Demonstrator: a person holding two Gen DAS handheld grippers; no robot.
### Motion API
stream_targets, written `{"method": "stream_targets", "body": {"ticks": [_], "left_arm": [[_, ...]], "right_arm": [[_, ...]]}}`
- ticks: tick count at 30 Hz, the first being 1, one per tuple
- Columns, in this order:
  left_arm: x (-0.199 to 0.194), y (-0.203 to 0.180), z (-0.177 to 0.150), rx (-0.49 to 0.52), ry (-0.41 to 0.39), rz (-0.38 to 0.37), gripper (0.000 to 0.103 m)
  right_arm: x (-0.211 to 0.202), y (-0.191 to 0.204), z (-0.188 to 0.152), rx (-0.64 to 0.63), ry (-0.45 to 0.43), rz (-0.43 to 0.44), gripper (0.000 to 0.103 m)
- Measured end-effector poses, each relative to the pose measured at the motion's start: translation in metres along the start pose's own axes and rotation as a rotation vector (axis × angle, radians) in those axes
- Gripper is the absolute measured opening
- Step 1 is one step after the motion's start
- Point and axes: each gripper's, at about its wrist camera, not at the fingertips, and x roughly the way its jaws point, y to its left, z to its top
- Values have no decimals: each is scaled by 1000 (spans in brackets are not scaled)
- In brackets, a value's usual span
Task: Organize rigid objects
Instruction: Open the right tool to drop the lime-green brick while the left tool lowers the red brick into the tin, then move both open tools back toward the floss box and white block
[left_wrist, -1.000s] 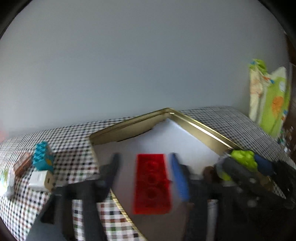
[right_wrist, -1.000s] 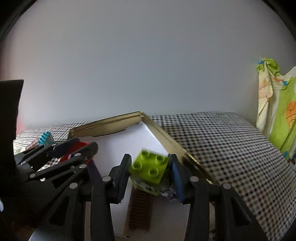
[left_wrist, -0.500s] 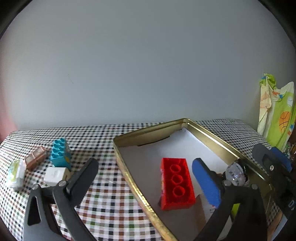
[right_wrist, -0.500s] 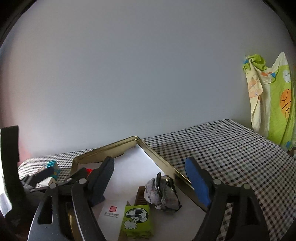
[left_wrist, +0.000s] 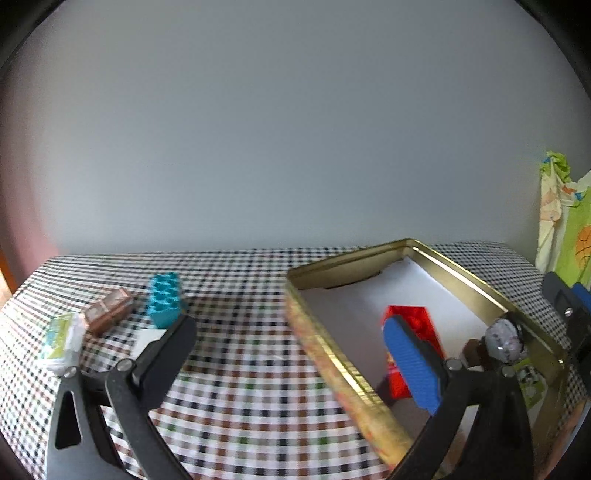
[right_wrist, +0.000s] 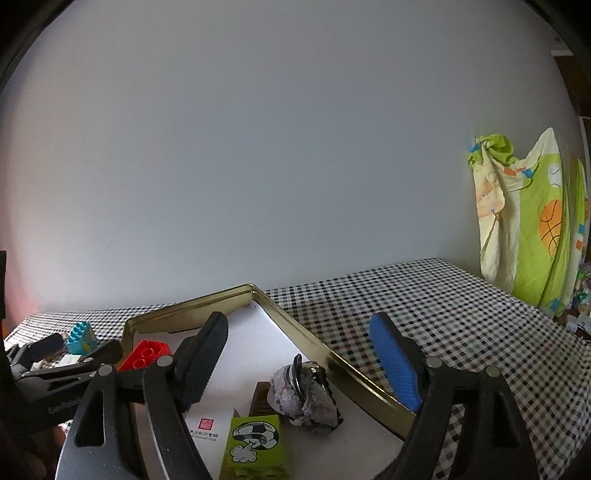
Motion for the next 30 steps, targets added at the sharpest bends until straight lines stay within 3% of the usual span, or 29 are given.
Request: {"method": "stream_targets", "body": {"ticks": [12,22,30], "left_arm": [[-4,34,0,-10,-26,50,103],[-6,50,-5,-19,-17,56,103],[-2,71,-7,-37,-1,64,103]], "right_arm": [[-14,3,2,29,-74,-108,81],[-36,24,-3,2,-114,-113,81],[-47,62,-9,-4,-120,-41,81]]}}
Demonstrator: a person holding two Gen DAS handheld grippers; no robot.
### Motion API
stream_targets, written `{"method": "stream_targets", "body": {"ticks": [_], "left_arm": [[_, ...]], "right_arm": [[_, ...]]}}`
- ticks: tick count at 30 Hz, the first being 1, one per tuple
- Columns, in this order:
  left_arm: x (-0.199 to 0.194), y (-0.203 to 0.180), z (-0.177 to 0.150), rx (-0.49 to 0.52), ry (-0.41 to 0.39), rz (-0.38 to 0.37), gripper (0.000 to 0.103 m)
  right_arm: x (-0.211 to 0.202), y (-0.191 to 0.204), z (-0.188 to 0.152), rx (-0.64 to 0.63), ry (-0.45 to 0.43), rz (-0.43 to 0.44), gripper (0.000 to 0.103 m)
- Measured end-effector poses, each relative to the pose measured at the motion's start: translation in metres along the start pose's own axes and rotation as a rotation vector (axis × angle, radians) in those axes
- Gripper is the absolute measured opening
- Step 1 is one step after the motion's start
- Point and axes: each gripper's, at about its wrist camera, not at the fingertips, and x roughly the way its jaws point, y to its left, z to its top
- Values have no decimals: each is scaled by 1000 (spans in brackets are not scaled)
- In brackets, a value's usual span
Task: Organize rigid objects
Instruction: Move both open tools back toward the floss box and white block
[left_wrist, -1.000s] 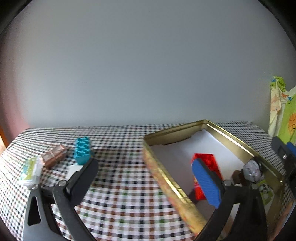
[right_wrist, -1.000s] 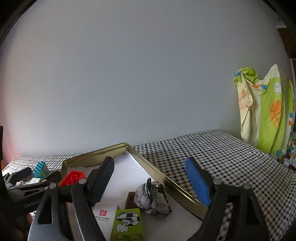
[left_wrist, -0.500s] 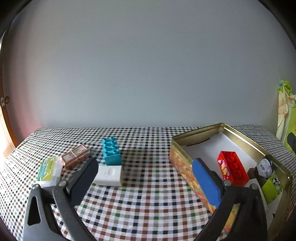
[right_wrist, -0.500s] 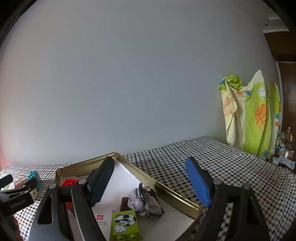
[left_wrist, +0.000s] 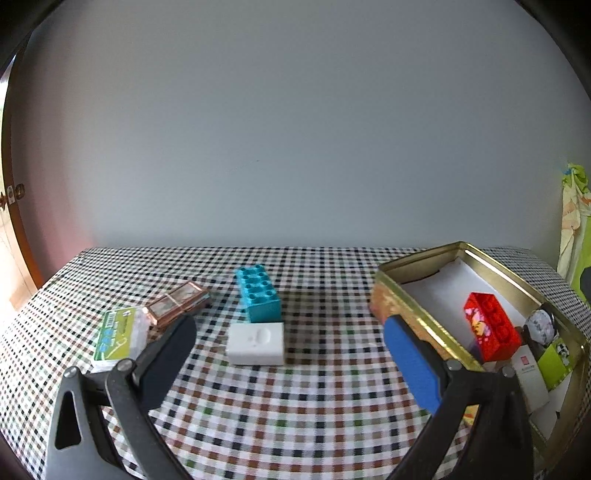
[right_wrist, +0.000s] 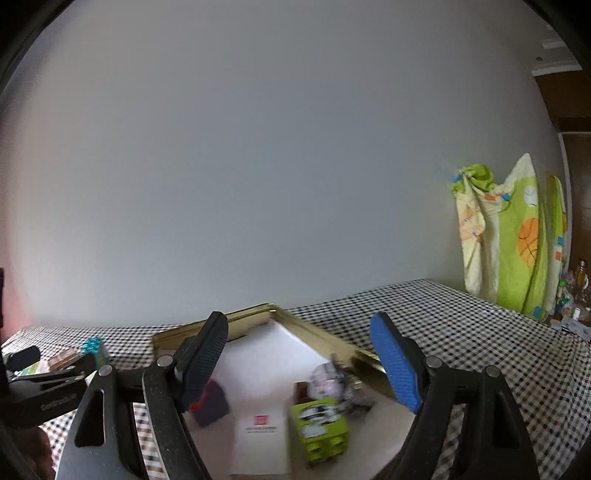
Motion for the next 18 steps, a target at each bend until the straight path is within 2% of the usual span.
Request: {"method": "stream_targets", "body": {"ticks": [6,18], "left_arm": [[4,21,0,-20,14,31,103],[18,63,2,-44,35,83,103]], "right_arm": [[-5,40,-5,-25,17,71,81],[2,94,-9,-55,59,161,81]]}}
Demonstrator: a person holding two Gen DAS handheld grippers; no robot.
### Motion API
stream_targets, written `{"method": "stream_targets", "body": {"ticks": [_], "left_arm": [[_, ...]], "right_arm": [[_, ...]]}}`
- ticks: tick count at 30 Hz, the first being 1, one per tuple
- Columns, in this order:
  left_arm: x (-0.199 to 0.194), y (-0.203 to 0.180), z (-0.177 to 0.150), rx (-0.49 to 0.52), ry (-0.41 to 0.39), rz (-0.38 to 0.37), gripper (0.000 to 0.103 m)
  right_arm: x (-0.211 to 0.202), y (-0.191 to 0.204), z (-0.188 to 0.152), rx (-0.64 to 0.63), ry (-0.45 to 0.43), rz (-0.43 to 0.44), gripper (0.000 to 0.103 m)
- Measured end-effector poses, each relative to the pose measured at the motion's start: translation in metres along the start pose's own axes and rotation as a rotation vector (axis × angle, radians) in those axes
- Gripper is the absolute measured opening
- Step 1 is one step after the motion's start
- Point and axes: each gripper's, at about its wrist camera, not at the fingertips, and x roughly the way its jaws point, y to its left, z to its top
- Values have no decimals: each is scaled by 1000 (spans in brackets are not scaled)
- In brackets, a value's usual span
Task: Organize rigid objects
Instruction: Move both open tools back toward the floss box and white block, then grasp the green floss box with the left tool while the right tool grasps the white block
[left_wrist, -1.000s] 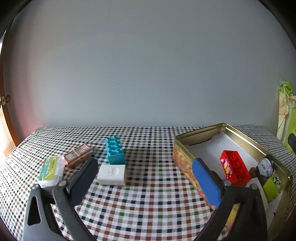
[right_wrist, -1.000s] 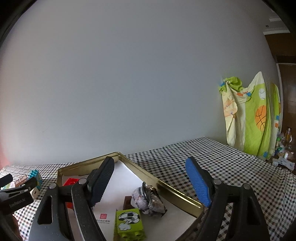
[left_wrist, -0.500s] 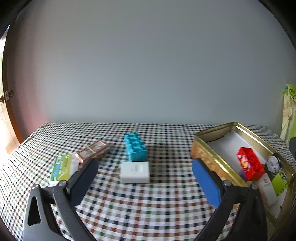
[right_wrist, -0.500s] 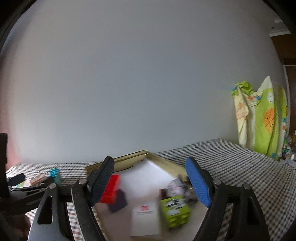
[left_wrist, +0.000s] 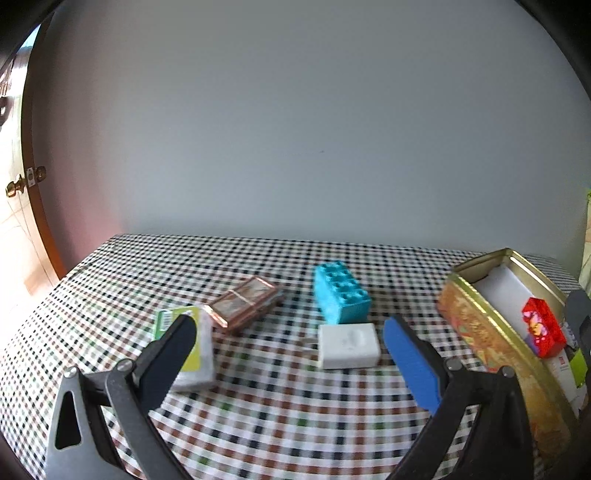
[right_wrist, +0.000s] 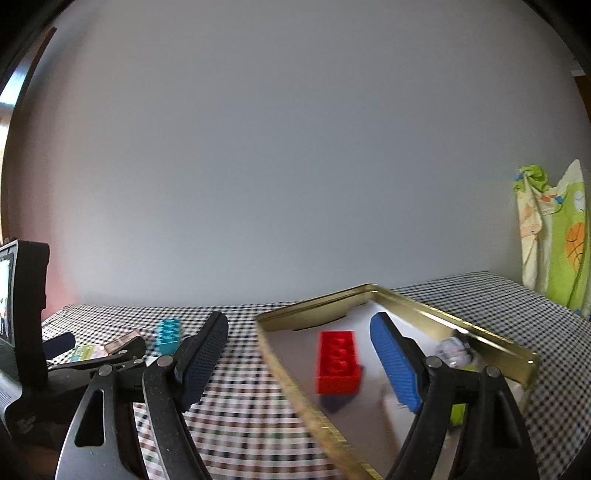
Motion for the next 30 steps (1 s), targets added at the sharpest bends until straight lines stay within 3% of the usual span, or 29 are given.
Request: {"method": "stream_targets", "body": {"ticks": [7,14,19,27,30], "left_arm": [[20,36,4,-2,60,47,103],[45,80,5,-87,160,89,103],[64,89,2,-125,237,86,103],[99,94,-9,-150,382,91,102],[103,95,-10,-136,395,116,102]], "right_arm": [[11,35,-1,-35,35,50,81],[28,57,0,-45,88,95,81],[46,71,0,-43,144,117,81],[94,96,-12,-45,362,166,81],[113,104,-18,-27,448,163,81]]}}
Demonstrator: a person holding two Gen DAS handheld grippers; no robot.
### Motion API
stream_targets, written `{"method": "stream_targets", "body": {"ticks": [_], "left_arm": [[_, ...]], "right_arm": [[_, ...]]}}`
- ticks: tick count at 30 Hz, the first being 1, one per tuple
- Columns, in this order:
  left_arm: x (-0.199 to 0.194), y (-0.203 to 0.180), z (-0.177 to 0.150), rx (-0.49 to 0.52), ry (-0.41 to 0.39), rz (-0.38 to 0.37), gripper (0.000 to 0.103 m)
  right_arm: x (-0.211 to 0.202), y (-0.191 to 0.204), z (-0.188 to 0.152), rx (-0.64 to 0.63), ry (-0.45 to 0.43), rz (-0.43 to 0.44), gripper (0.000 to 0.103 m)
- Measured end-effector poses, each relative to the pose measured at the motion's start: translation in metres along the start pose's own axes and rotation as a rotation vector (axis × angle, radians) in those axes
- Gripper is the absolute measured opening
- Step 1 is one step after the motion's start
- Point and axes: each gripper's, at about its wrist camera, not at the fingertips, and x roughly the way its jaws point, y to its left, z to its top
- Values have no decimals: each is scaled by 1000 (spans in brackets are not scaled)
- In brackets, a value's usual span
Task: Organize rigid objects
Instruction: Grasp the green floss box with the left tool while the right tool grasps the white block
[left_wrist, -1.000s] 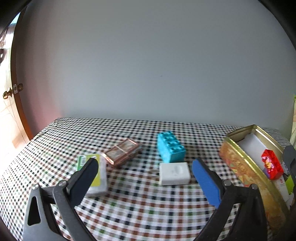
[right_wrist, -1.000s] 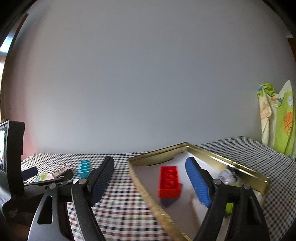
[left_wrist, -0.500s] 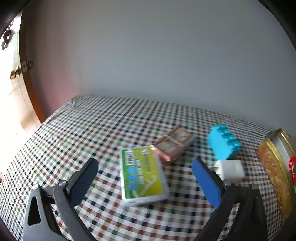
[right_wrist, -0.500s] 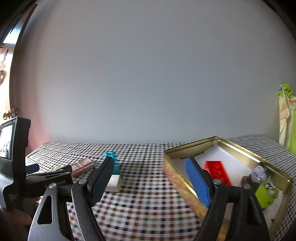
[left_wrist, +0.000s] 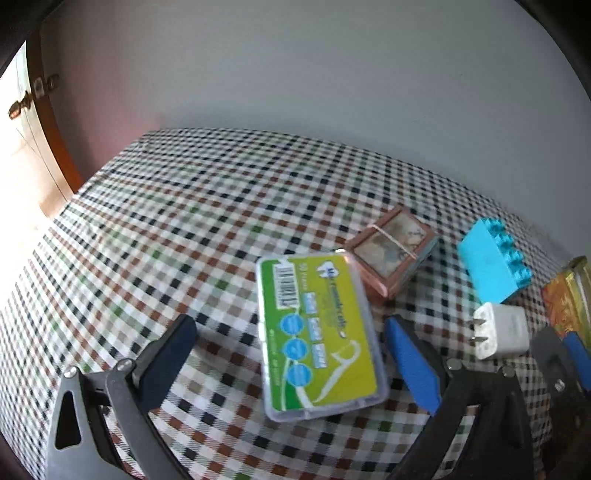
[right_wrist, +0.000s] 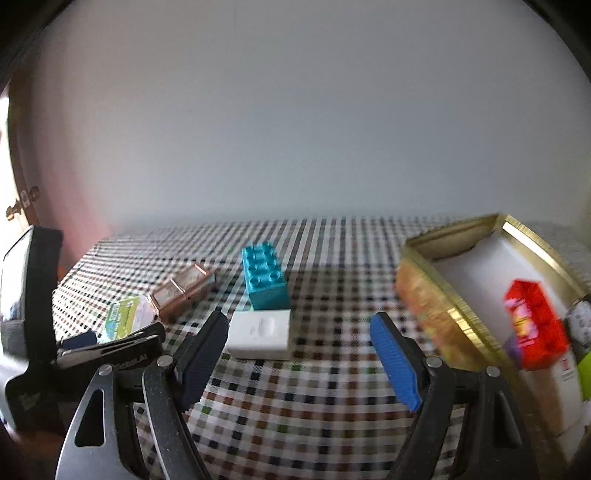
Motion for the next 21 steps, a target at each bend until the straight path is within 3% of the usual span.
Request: {"method": "stream_targets", "body": {"ticks": [9,15,17,20,21], "left_arm": [[6,8,1,18,4,13,100],[-2,17,-1,48,-25,-12,74],[-4,17,-2,64,-38,-24,54],[-10,22,-4,63,-40,-24,54],[-10,25,-3,61,-39,-25,54]], "right_arm": [[46,14,2,11,167,-33,81],[56,19,3,-5,202,-24,81],[58,21,4,-8,203,-28,81],[61,26,4,-43,213,-36,80],[61,29,4,-61,211,-32,75]]}}
